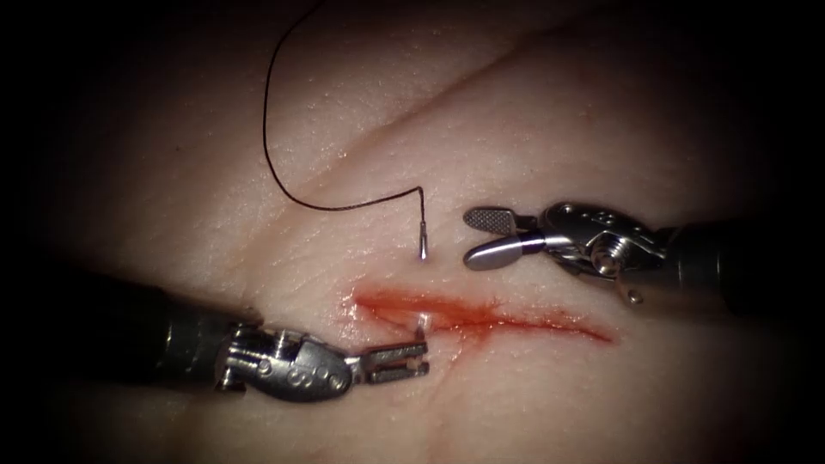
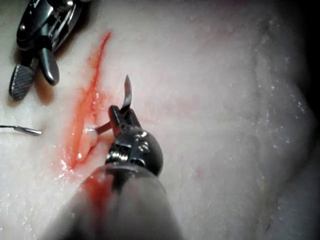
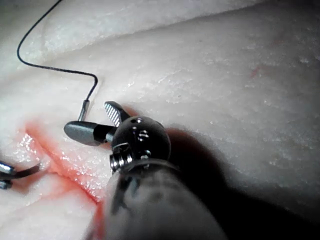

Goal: Wound Closure

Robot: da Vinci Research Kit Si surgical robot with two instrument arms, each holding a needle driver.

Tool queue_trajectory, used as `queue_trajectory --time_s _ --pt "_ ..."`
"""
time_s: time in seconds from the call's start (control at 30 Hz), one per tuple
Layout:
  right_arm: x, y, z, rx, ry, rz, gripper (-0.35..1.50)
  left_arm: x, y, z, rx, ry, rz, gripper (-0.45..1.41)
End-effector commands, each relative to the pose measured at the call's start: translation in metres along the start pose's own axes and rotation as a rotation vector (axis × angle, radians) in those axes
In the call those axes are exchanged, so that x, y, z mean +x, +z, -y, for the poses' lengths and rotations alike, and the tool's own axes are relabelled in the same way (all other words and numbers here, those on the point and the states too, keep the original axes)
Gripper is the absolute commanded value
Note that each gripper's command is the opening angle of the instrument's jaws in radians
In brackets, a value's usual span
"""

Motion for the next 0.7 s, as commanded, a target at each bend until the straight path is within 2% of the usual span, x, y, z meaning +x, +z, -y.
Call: queue_trajectory --time_s 0.03,0.23,0.33,0.43,0.53,0.57,0.6,0.63,0.7 --pt "-0.0005 0.0008 0.0 0.003 0.011 0.001 0.99 0.0001 0.0005 -0.0004 -0.029 -0.062 -0.026 -0.45" --pt "-0.0005 0.0008 0.0 0.004 0.028 0.002 0.99 0.0019 -0.0001 -0.0004 -0.12 -0.309 -0.112 -0.45" --pt "-0.0006 0.0008 0.0001 0.006 0.046 0.003 0.93 0.0028 -0.0005 -0.0003 -0.153 -0.413 -0.136 -0.45" --pt "-0.0007 0.0008 0.0004 0.01 0.086 0.006 0.74 0.0038 -0.0013 -0.0005 -0.18 -0.486 -0.181 -0.45" --pt "-0.0008 0.0005 0.0005 0.014 0.103 0.008 0.73 0.0046 -0.0018 -0.0014 -0.204 -0.51 -0.193 -0.45" --pt "-0.0009 0.0004 0.0006 0.016 0.109 0.009 0.66 0.0049 -0.002 -0.0018 -0.211 -0.514 -0.202 -0.45" --pt "-0.0009 0.0003 0.0006 0.017 0.109 0.007 0.47 0.0052 -0.0022 -0.0021 -0.218 -0.513 -0.211 -0.45" --pt "-0.001 0.0 0.0006 0.019 0.108 0.014 0.15 0.0057 -0.0025 -0.0026 -0.225 -0.511 -0.217 -0.45" --pt "-0.001 -0.0003 0.0006 0.011 0.066 0.028 0.0 0.0065 -0.003 -0.0032 -0.235 -0.51 -0.221 -0.45"
